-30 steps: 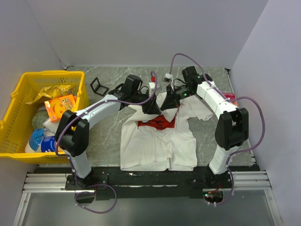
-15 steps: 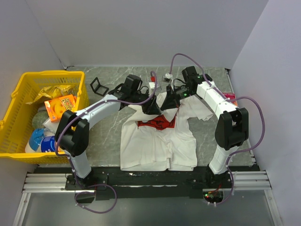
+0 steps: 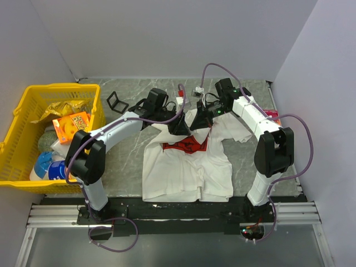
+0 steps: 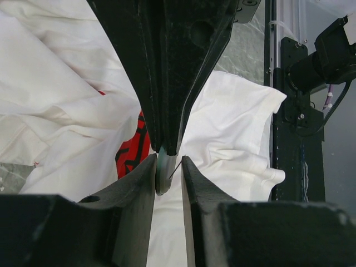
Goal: Remove the brooch from the garment
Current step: Close the brooch.
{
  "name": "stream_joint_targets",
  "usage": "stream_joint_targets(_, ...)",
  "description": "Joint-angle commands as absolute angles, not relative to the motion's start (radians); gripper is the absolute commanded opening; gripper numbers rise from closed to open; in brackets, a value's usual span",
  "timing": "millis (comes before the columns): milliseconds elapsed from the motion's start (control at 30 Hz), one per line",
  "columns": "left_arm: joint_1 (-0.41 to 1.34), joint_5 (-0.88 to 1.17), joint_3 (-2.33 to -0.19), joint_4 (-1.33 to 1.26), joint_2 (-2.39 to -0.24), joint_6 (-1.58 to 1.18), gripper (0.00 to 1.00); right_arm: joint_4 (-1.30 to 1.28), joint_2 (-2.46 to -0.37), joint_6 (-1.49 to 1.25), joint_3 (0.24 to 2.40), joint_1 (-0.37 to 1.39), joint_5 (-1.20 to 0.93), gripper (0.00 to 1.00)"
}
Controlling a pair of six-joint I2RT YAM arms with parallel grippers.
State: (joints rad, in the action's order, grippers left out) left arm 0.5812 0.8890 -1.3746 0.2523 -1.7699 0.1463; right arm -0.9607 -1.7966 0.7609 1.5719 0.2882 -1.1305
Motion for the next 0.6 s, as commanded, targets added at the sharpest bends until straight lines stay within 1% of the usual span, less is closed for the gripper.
stream_joint_targets(0,0.575,0.885,-1.371,0.209,-1.779,0.150,0.29,-0.971,-1.784,0.765,1.606,0.293,-1.180,0.00)
stream_joint_targets(267,0.575,0.879,-1.371,0.207,-1.779,0.147,0.26,-0.976,-1.787,0.770,1.605,0.293,-1.177,0.00)
stream_joint_targets(567,0.574,0.871,-1.371,0.201,-1.778,0.141,0.26,-0.980,-1.790,0.779,1.606,0.299,-1.164,0.00)
